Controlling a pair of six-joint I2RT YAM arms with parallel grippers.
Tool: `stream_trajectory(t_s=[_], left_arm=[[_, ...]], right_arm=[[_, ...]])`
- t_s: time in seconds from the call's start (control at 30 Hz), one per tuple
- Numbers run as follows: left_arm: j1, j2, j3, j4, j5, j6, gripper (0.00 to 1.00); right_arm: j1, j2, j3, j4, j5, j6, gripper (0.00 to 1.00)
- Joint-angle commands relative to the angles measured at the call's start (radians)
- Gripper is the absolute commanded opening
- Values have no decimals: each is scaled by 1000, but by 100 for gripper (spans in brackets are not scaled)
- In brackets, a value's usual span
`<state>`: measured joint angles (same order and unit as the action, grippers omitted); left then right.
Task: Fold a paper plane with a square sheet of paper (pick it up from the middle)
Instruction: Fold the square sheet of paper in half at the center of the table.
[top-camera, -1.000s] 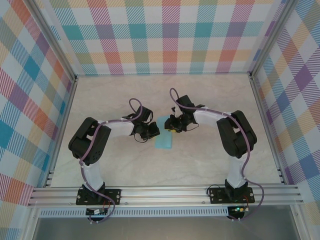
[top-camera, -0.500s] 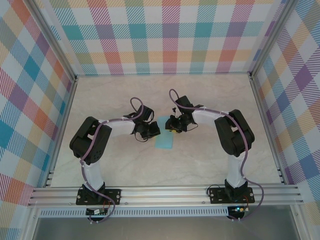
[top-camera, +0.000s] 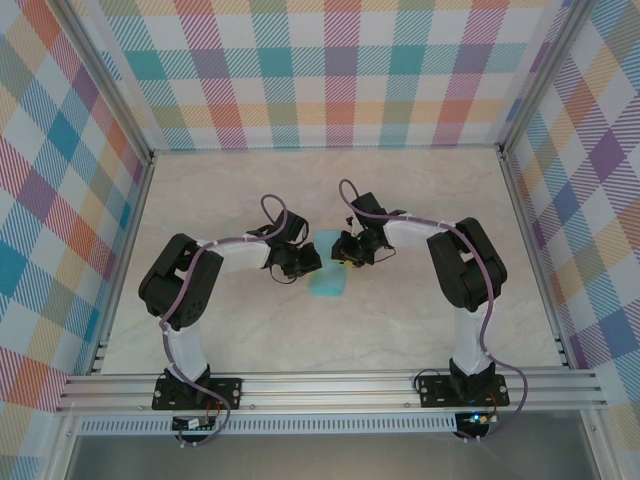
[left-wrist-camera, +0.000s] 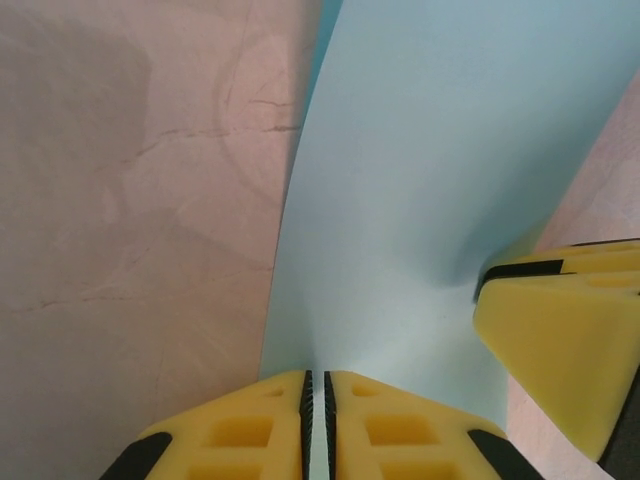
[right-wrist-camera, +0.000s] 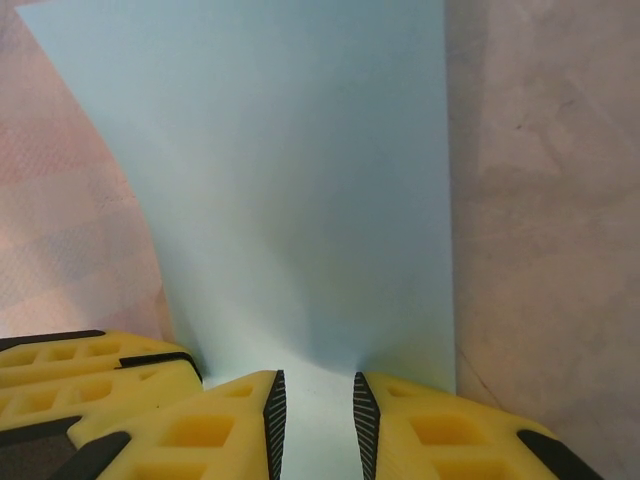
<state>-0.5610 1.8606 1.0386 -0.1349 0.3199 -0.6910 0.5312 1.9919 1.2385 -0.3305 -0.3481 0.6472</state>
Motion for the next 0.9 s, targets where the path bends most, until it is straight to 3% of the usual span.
stream_trajectory(t_s=[0.0,0.33,0.63,0.87], left_arm=[[-13,-60,2,27,-37,-11,17],[-13,1,26,127,-70,-13,15],[-13,88,44,70,-45,-5,11],[-13,107,49,-16,-103,-2,9]], right_arm=[[-2,46,-5,-36,30,10,28],[-2,55,-8,-41,35,12,27],[-2,50,-13,-26,20,16,27],[-3,-51,-57,100,-82,-11,27]])
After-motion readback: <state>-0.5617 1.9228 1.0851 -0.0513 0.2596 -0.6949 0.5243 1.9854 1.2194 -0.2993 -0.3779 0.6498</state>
